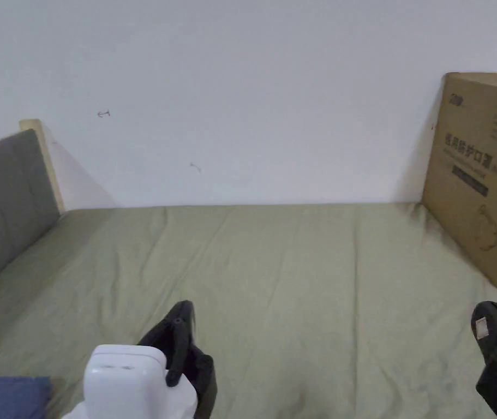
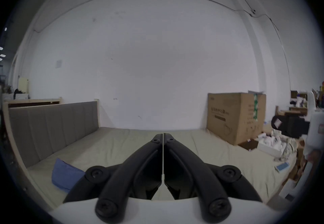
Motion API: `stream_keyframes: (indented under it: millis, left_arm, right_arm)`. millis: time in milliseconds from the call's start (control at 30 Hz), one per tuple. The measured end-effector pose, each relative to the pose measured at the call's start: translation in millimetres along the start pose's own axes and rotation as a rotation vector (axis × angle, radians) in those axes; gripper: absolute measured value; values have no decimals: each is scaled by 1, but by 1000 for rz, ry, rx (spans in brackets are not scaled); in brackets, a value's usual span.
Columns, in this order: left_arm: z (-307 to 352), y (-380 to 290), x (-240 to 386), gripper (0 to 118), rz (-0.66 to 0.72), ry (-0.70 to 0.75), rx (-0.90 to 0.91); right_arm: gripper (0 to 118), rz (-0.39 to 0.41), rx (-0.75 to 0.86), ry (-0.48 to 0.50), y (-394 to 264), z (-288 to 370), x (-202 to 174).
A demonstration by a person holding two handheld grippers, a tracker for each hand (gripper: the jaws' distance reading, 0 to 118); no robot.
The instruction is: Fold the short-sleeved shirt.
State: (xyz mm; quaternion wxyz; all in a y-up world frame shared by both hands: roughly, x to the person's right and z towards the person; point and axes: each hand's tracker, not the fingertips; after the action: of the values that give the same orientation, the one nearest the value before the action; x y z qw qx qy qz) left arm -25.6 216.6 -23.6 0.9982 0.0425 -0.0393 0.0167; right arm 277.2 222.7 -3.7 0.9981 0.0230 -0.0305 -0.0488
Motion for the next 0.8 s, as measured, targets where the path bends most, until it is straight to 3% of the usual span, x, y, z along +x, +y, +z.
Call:
stream_keyframes:
  millis: [167, 467, 500, 533, 600, 633, 667, 800]
  left_arm:
    - [-2, 1, 2, 1, 39, 52, -23]
    - [12, 5, 11, 1, -21, 74, 11]
    - [13, 5, 11, 6, -22, 81, 15]
    - [14, 6, 9, 22, -18, 84, 19]
    - [11, 8, 5, 94, 9, 70, -5]
    - [9, 8, 3, 118, 25, 62, -25]
    - [14, 2, 1, 117, 26, 66, -12]
    - [10, -3, 2, 118, 1, 70, 3]
  right_arm:
    - [1, -1, -22, -99, -12, -2, 7]
    - [2, 4, -22, -112, -21, 4, 16]
    - [6, 3, -9, -116, -20, 5, 15]
    - [20, 10, 7, -123, -18, 6, 14]
    - [80, 30, 25, -133, -15, 6, 12]
    - [104, 40, 24, -140, -13, 5, 11]
    - [118, 44, 28, -140, -13, 6, 11]
    - [118, 86, 62, -135, -16, 15, 8]
